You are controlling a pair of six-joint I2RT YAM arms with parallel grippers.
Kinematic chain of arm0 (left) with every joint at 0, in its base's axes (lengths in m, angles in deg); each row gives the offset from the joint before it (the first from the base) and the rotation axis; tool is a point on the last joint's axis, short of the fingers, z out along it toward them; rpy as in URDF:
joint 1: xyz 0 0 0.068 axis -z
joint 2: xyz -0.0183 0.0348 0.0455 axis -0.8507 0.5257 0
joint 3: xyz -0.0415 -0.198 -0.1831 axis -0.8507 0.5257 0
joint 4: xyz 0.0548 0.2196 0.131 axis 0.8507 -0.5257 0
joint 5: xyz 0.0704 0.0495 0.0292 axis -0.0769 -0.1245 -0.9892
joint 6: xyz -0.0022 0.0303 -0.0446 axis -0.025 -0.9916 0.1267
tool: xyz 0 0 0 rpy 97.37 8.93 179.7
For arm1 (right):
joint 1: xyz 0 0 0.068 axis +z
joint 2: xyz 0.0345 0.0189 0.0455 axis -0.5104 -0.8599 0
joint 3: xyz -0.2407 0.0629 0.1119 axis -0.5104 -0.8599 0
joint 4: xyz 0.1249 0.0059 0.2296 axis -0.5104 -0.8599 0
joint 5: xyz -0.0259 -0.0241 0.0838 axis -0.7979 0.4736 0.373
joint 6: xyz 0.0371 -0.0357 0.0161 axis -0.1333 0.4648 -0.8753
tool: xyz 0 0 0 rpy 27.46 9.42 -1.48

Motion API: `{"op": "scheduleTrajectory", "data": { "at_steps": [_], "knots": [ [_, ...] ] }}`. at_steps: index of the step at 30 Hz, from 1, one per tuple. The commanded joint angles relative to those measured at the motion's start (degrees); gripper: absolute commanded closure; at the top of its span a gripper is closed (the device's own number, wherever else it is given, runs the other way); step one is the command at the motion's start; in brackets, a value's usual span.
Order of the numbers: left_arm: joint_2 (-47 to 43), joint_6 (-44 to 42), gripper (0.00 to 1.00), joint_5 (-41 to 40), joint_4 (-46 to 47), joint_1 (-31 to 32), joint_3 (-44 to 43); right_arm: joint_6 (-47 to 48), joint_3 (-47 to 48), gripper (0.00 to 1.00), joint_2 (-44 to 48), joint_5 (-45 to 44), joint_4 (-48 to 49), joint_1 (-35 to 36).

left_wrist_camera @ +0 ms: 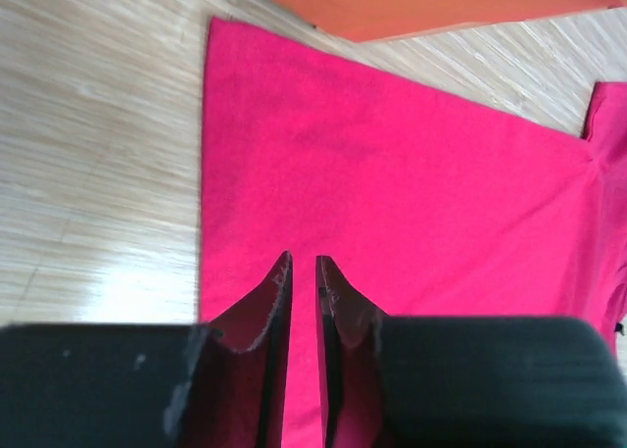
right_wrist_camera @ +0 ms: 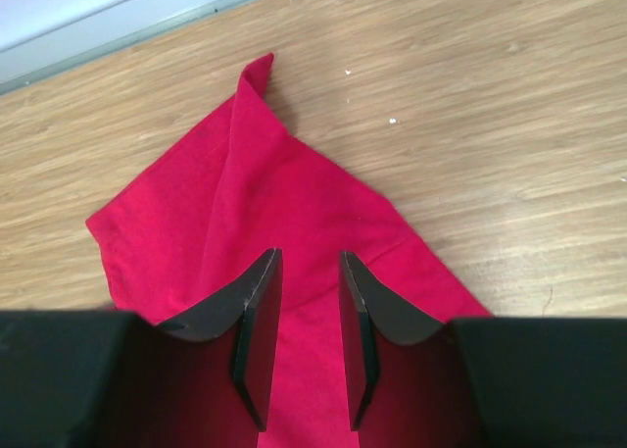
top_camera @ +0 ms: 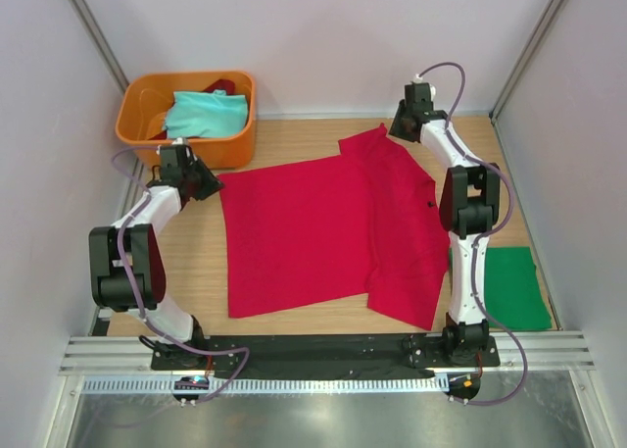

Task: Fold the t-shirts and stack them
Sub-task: Flatten the tshirt out

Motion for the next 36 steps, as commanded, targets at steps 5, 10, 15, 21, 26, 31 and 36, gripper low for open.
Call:
{"op": "scheduleTrajectory", "data": {
  "at_steps": [5,10,15,21,26,31,36],
  "knots": [
    [-4.4,-0.7,0.73,-0.1,-3.4,2.5,0.9,-0.5,-1.8,0.64,7.4,-0.8,-5.5,-0.2],
    [-8.8,-2.8,0.64,-3.3,-14.4,9.7,0.2,-1.8,-1.3,0.6,9.1,-3.3,-17.3,0.2],
    [-10.9,-3.8,0.55,-1.7,-23.1,17.6,0.3,-2.8,-15.9,0.56,18.2,-0.7,-21.9,0.8],
    [-9.6,-1.6,0.57,0.4,-22.0,20.9,4.1,-2.6,-35.3,0.55,32.8,0.1,-19.7,1.2],
    [-1.0,-1.9,0.55,-2.1,-23.2,20.9,0.1,-0.6,-39.2,0.55,33.7,1.6,-15.2,1.1],
    [8.0,0.8,0.59,-2.3,-24.6,20.4,-0.9,1.1,-37.6,0.55,29.5,1.3,-13.5,1.2],
    [11.2,2.0,0.59,-4.6,-26.2,16.7,0.8,1.1,-34.8,0.56,28.7,0.6,-15.0,1.4]
  ]
}}
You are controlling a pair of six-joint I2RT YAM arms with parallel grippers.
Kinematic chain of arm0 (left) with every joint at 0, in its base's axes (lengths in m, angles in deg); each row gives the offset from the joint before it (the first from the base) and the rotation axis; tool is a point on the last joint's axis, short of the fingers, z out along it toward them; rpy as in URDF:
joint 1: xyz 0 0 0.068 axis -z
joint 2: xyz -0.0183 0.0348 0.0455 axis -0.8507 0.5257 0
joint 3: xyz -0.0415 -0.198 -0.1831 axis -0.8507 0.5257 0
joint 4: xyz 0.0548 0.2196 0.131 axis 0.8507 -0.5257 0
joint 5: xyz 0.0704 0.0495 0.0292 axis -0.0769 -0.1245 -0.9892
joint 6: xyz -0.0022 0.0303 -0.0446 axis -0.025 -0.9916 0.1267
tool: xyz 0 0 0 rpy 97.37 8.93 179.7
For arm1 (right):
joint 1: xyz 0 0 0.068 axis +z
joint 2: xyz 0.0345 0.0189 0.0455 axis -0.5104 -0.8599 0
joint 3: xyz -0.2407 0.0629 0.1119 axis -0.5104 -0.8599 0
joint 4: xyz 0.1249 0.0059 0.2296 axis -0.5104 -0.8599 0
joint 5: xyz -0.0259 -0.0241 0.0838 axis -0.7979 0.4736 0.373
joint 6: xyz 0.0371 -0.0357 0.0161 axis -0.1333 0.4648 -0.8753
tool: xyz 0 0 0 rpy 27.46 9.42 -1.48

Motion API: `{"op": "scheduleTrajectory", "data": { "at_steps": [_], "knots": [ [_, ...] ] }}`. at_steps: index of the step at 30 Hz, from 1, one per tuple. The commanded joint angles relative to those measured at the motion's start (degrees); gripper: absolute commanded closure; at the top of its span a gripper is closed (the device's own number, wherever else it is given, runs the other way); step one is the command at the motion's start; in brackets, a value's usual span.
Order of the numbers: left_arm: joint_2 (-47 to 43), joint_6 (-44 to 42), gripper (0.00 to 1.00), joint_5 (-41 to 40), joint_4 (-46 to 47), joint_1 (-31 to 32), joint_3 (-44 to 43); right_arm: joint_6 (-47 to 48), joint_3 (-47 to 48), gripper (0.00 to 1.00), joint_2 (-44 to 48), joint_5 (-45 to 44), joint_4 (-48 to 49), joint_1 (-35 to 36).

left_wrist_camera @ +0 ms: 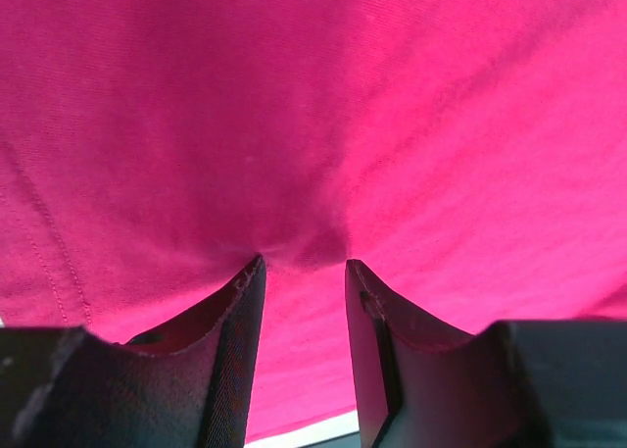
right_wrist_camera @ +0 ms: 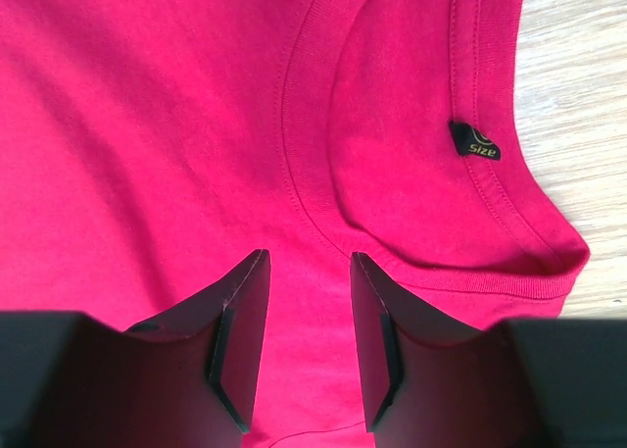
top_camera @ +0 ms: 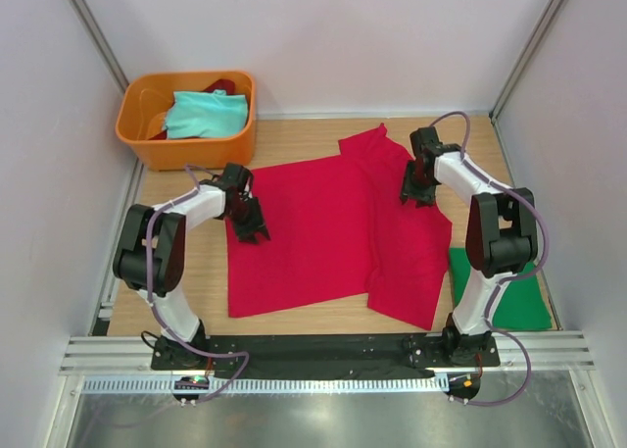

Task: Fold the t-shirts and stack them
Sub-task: Flatten the tshirt out

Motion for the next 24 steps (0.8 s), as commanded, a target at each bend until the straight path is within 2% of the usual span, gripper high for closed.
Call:
{"op": "scheduleTrajectory", "data": {
  "at_steps": [1,4,7,9,15,20,24],
  "knots": [
    [3.2,0.4,0.58,-5.0,-2.7,-3.8,2.3,1.0,4.3,0.56,1.4,-0.6,0.5,0.3],
    [3.2,-1.5,0.58,-6.0,-4.2,-9.5,3.1,1.6,5.0,0.56,1.8,-0.8,-2.0,0.8],
    [2.7,-4.5,0.58,-5.5,-4.8,-12.6,2.4,1.8,3.6,0.56,3.5,-0.3,-3.7,1.3],
    [2.5,-6.1,0.57,-5.0,-4.8,-12.6,0.8,0.8,1.6,0.55,4.8,-0.1,-5.2,1.6],
    [-3.6,-6.2,0.4,-1.5,-5.6,-11.9,-0.3,-4.5,-6.3,0.55,14.2,2.8,-10.7,2.9],
    [-11.6,-4.5,0.39,-1.6,-7.3,-11.6,2.7,-10.3,-13.9,0.53,24.0,7.2,-16.2,2.9],
    [-18.9,-1.9,0.41,-3.2,-7.8,-11.6,5.9,-15.2,-24.3,0.52,31.8,10.7,-19.6,3.5]
  ]
}}
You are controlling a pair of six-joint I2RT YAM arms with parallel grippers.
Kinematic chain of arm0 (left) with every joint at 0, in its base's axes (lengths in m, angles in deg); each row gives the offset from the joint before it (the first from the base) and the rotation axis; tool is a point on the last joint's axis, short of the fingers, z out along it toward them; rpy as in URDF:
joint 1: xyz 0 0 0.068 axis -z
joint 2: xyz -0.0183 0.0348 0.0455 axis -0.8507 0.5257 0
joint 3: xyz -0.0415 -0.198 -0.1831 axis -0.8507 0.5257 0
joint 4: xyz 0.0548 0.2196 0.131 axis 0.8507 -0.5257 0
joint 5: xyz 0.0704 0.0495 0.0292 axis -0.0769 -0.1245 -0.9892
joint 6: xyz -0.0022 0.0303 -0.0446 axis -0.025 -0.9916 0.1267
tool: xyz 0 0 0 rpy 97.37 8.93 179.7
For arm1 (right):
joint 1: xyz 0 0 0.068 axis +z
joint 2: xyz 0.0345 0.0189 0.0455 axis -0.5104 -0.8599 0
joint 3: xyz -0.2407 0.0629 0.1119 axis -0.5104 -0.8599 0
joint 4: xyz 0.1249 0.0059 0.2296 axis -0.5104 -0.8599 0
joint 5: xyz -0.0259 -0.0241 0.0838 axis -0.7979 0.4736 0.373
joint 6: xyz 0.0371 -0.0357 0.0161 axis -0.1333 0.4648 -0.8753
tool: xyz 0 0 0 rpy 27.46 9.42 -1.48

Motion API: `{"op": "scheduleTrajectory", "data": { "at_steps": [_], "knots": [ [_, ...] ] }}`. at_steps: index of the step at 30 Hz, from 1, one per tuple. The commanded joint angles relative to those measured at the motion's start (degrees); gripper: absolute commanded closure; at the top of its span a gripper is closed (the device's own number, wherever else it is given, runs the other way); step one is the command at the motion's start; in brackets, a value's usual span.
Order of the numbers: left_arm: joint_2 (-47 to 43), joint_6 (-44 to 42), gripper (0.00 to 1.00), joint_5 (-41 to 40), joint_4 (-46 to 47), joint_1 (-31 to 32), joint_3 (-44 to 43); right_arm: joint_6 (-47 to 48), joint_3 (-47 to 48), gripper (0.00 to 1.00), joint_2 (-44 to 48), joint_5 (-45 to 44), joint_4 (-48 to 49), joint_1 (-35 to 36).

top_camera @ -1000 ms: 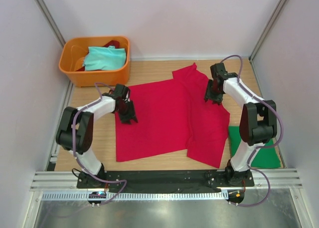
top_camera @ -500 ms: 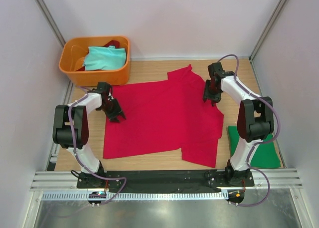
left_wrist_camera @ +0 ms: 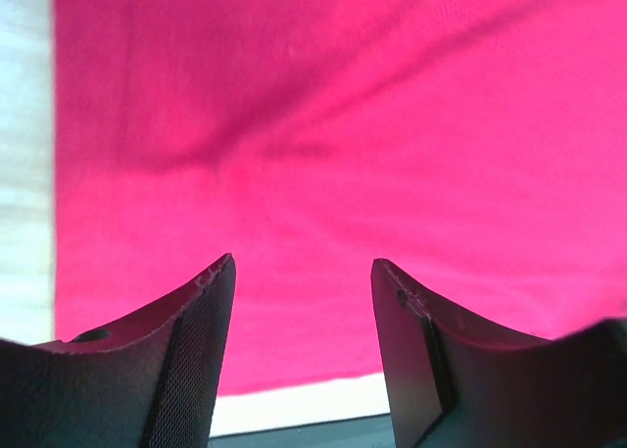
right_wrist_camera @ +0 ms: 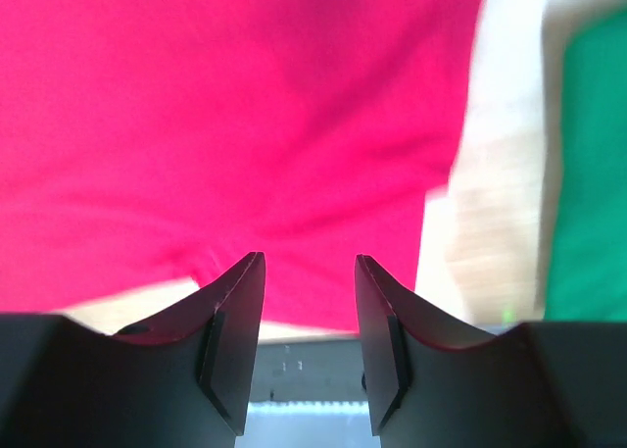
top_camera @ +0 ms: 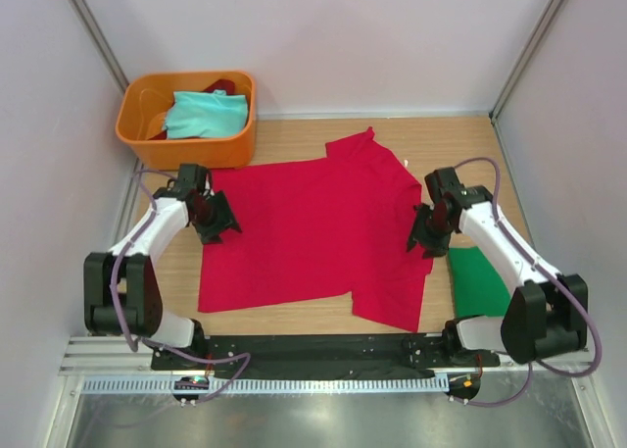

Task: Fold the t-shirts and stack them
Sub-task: Flatten the tshirt out, then fold the tshirt

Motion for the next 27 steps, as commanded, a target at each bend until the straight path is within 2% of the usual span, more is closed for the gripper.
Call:
{"op": "scheduleTrajectory", "data": {
  "at_steps": [1,3,7,12,15,20,27],
  "knots": [
    [-7.3,2.9,0.41,-2.8,-1.6,0.1,2.3,-6.4,-7.8,0.52,6.8,4.9,-5.9,0.8],
    [-9.4,4.0,0.43,-3.9,-2.0,0.2,3.9,-8.5,-13.3,0.52,9.6,5.4,-6.1,0.8],
    [-12.2,7.1,0.43,-5.6,-5.6,-0.7,5.3,-9.6,-17.4,0.52,14.3,2.6,-8.5,1.1],
    [-17.7,12.0,0.46,-6.5,-8.9,-2.8,8.8,-15.5,-25.1,0.53,17.7,1.8,-3.8,1.0],
    [-23.4,14.2,0.48,-7.7,-11.3,-5.6,10.8,-17.8,-27.6,0.55,17.4,0.5,0.7,1.0],
    [-26.2,15.5,0.5,-8.7,-13.6,-6.1,12.8,-19.9,-29.4,0.57,16.1,-5.7,6.7,0.8],
    [-27.2,17.2,0.5,-7.2,-12.0,-7.3,14.0,-22.2,-32.6,0.61,14.2,-5.0,11.8,0.8]
  ]
}}
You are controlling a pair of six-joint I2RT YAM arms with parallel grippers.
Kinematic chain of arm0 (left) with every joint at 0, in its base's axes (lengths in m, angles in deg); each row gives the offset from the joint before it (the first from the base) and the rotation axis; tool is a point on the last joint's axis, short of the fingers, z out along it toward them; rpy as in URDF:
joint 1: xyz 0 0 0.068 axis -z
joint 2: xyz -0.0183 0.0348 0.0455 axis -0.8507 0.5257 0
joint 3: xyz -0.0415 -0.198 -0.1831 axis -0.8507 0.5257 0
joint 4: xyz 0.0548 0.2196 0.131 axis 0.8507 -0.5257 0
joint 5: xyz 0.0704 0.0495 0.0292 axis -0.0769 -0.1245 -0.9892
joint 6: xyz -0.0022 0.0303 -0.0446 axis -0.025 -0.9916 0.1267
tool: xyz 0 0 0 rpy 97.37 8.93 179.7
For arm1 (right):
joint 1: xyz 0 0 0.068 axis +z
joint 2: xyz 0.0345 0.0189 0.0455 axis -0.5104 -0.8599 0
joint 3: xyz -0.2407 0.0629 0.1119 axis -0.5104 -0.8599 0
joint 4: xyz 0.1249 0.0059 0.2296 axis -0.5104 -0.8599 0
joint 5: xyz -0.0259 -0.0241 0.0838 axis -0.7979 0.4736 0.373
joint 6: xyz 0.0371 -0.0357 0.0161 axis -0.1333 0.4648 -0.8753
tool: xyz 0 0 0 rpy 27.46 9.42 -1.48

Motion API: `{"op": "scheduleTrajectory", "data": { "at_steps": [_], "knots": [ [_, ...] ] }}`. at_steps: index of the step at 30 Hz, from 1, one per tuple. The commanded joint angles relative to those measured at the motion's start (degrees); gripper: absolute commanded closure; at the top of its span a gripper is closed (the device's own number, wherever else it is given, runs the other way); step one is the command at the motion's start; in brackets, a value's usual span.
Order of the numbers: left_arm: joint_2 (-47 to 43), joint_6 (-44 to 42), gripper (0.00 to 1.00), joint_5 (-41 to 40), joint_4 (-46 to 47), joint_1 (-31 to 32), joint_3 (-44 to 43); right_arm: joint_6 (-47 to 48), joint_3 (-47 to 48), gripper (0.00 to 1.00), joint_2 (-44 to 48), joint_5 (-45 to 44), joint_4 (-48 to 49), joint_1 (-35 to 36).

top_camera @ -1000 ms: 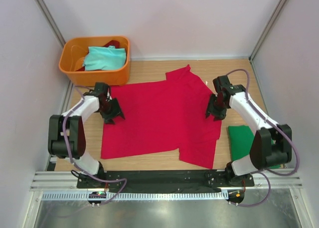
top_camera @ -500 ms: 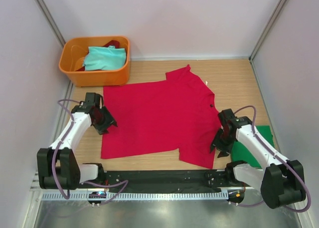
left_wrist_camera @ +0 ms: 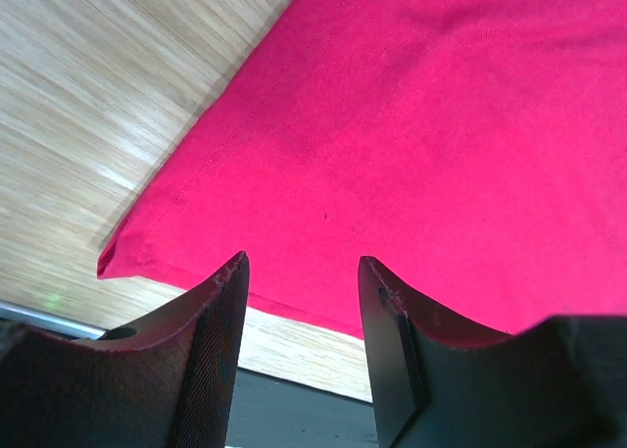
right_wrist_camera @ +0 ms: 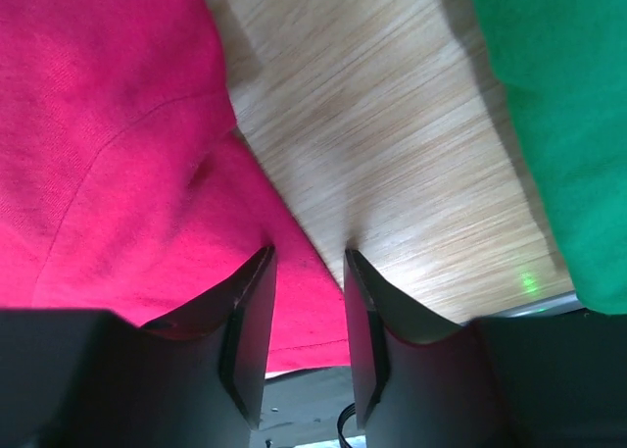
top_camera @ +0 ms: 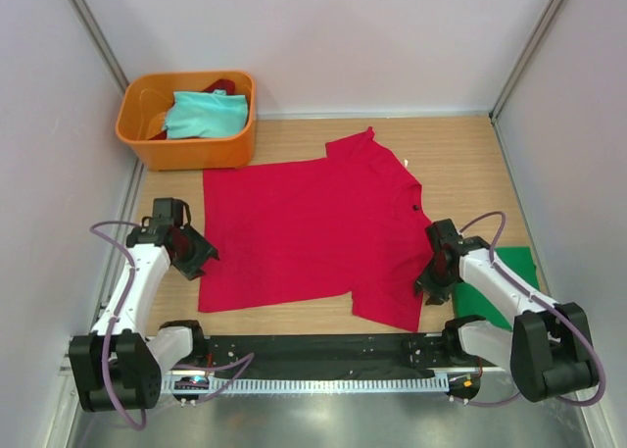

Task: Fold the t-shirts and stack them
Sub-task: Fold the tshirt

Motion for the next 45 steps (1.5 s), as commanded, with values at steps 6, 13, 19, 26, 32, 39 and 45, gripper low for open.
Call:
{"op": "scheduleTrajectory", "data": {
  "at_steps": [6,13,19,26,32,39,45],
  "knots": [
    [0.1,4.0,0.5,0.1,0.0,-1.7,1.1,-7.2,-5.5,0.78,0.9,-0.4,5.0,0.0],
    [-0.7,8.3,0.45,-5.8,-6.4,-2.7,3.0,-5.0,-1.2,0.99,1.5,-3.0,0.8,0.0],
    [-2.1,12.3,0.54,-9.4,-14.2,-2.8,4.1,-3.7,-0.3,0.99,2.6,-3.2,0.3,0.0],
    [0.1,17.9,0.43,-11.6,-16.3,-2.8,4.9,-2.9,-0.1,0.99,3.6,-2.7,0.0,0.0],
    [1.4,23.7,0.47,-8.1,-12.1,-3.5,9.7,-2.4,0.8,0.99,3.0,-2.2,-0.1,0.1],
    [5.0,23.2,0.53,-11.3,-8.1,-4.3,8.7,-2.3,0.4,0.99,3.1,-1.6,-0.3,0.2],
    [5.8,22.5,0.55,-14.0,-8.5,-4.9,8.7,-2.3,0.3,0.99,3.4,-2.0,-0.6,0.3]
  ]
}}
